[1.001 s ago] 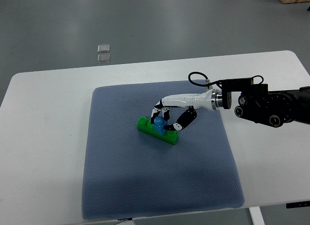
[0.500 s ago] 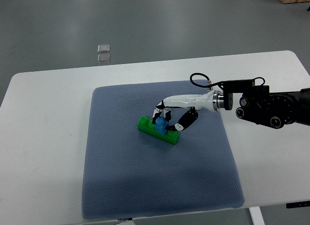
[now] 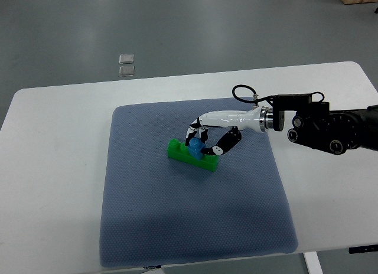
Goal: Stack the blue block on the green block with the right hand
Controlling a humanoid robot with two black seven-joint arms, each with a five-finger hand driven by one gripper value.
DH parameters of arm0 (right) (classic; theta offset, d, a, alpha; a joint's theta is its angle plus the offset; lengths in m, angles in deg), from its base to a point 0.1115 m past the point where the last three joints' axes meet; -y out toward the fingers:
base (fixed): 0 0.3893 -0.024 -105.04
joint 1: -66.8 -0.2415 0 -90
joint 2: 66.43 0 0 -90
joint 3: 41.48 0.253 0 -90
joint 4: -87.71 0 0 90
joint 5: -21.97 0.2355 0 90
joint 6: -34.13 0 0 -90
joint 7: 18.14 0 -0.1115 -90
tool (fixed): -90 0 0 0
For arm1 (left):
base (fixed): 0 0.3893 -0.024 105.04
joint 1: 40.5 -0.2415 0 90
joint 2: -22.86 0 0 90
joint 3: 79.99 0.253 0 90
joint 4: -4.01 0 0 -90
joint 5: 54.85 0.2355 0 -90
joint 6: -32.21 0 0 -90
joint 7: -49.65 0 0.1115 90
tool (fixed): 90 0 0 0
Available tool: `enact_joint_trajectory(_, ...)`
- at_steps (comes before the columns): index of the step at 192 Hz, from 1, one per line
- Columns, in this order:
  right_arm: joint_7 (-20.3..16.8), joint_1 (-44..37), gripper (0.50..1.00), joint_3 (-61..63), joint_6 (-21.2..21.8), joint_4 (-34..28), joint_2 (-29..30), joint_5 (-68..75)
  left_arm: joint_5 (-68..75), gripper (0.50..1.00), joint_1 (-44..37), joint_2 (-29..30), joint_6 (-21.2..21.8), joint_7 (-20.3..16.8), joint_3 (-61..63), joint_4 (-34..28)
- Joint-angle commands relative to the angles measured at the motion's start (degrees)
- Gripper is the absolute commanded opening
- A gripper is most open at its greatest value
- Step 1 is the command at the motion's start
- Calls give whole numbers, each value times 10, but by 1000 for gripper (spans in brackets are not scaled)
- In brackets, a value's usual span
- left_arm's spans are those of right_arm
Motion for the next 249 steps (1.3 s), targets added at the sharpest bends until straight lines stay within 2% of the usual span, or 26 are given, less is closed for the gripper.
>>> enact_joint_trajectory(1, 0, 0, 676, -1, -1, 0, 0, -2, 0, 1000, 0, 0, 0, 0, 0, 0)
enact_joint_trajectory(35, 0, 0, 770, -1, -1, 0, -1, -6, 0, 1000, 0, 0, 0, 0, 0, 0)
enact_joint_trajectory(54, 0, 0, 844, -1, -1, 0, -3, -6, 0, 1000, 0, 0, 0, 0, 0, 0)
enact_joint_trajectory(62, 0, 1, 856, -1, -1, 0, -3, -6, 0, 1000, 0, 0, 0, 0, 0, 0)
enact_joint_trajectory(105, 0, -2, 862, -1, -1, 0, -8, -6, 0, 1000, 0, 0, 0, 0, 0, 0)
enact_joint_trajectory(132, -1, -17, 891, 0, 2, 0, -10, -4, 0, 1000, 0, 0, 0, 0, 0, 0)
enact_joint_trajectory(157, -1, -21, 897, 3, 6, 0, -35, 6, 0, 1000, 0, 0, 0, 0, 0, 0)
enact_joint_trajectory(179, -3, -15, 897, 51, 9, 6, -45, 45, 0, 1000, 0, 0, 0, 0, 0, 0)
enact_joint_trajectory(197, -10, 3, 897, 95, 28, 35, -48, 115, 0, 1000, 0, 0, 0, 0, 0, -1)
enact_joint_trajectory(215, -37, 21, 897, 139, 52, 86, -48, 194, 0, 1000, 0, 0, 0, 0, 0, 0)
enact_joint_trajectory(249, -91, 75, 897, 242, 55, 184, -34, 337, 0, 1000, 0, 0, 0, 0, 0, -1)
